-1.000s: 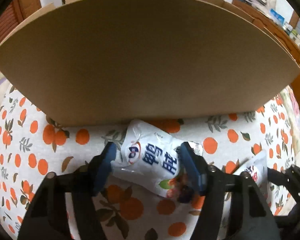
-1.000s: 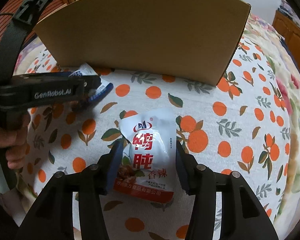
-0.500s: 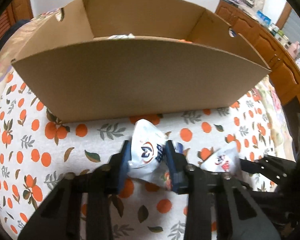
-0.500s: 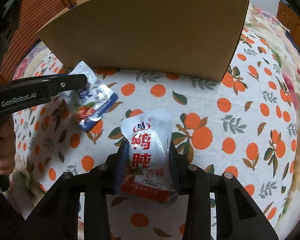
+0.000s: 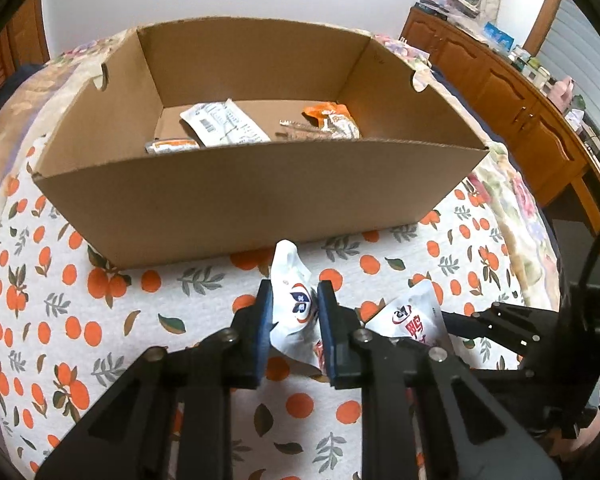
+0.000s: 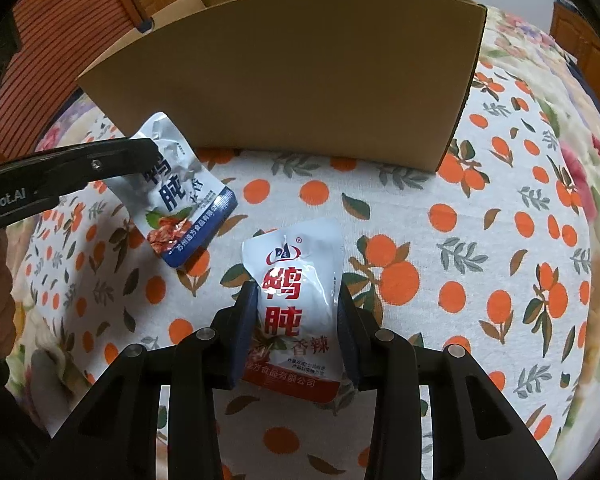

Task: Organize snacks
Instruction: 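Lift both duck-neck packets and carry them over the cardboard box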

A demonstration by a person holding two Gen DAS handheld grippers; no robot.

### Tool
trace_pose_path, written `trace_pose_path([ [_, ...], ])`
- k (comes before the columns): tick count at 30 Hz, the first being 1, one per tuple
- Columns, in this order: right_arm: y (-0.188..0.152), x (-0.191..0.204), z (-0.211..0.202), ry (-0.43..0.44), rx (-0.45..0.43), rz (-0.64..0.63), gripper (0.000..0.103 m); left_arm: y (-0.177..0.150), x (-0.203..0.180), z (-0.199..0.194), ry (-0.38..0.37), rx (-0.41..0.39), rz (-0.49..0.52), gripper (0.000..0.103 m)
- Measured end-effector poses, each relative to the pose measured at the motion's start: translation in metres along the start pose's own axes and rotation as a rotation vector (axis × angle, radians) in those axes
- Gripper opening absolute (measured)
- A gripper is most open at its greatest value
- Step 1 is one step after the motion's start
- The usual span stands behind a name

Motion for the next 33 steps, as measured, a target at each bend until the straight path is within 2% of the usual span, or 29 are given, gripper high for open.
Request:
trace_pose_path([
  [13, 0.008, -0.005, -0.025, -0.011, -0.056, -0.001, 0.037, 0.01, -0.015, -0.036, -0.008, -0.068, 0.049, 0.019],
  [33, 0.026, 0.004, -0.079, 0.005, -0.207, -0.021, 0.038, 0.028, -0.028, -0.102, -0.019, -0.205, 0.097, 0.019],
])
Point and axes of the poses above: each gripper's, at about its wrist camera, not at the fingertips, and z roughly the way its jaws point, x to its left, y to its top, the point moved 5 cm from there along z, roughly the way its jaws point, and after that the axes turned 6 degrees about x, right-handed, at the moved point
